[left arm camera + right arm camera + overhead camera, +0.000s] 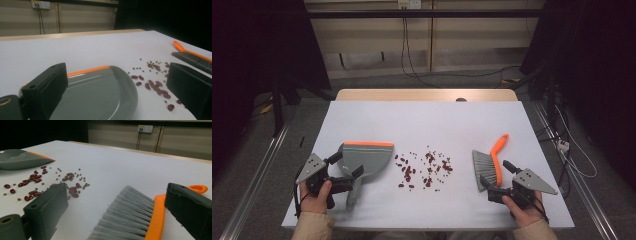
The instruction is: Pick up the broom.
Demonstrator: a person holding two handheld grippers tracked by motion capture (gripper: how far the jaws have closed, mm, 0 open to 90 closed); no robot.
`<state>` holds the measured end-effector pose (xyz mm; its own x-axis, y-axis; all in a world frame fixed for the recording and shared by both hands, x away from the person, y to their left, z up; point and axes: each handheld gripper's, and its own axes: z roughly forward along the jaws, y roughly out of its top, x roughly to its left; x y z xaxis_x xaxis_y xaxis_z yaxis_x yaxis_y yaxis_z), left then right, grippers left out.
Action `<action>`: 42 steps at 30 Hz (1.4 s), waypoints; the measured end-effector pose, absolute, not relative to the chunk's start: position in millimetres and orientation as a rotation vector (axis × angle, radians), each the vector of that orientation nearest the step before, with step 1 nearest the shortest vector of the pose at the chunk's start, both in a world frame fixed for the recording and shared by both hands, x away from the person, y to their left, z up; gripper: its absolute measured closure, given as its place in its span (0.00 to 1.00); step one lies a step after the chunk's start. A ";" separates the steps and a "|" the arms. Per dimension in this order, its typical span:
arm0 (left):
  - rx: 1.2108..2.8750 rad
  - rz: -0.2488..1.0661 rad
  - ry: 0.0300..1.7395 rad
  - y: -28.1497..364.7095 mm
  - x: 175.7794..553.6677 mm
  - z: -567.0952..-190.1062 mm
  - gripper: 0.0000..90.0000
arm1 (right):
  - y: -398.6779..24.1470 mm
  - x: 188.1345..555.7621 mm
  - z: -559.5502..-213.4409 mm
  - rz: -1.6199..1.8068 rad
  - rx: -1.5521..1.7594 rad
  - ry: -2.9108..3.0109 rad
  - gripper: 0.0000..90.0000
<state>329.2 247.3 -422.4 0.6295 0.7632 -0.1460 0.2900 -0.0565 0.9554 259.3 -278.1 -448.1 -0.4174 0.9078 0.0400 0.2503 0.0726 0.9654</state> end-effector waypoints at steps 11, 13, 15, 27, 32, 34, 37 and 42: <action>1.618 0.485 0.887 247.5 329.8 -421.4 0.04 | -280.8 267.1 -443.6 1.339 1.162 1.725 0.04; 1.626 0.488 0.881 247.2 330.1 -420.9 0.04 | -281.0 270.2 -442.4 1.340 1.169 1.722 0.04; 1.627 0.491 0.879 246.7 329.8 -420.2 0.04 | -282.5 276.6 -439.5 1.318 1.173 1.715 0.04; 1.634 0.491 0.862 244.9 329.8 -418.3 0.04 | -299.3 321.8 -430.0 1.125 1.311 1.670 0.05; 1.633 0.493 0.867 246.2 330.2 -418.5 0.04 | -302.5 344.3 -438.4 1.021 1.429 1.683 0.08; 1.635 0.495 0.864 246.6 330.3 -418.3 0.04 | -303.7 350.6 -442.2 1.006 1.478 1.686 0.10; 1.634 0.488 0.868 246.3 330.7 -419.4 0.04 | -301.0 357.5 -447.3 0.980 1.505 1.717 0.13; 1.641 0.486 0.871 245.9 331.0 -420.2 0.04 | -296.2 364.5 -453.0 0.939 1.545 1.729 0.19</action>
<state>331.0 245.9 -420.2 0.6379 0.7581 -0.1357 0.2822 -0.0661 0.9571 364.5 -296.2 -453.0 -0.1147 0.9934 0.0054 0.5454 0.0584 0.8362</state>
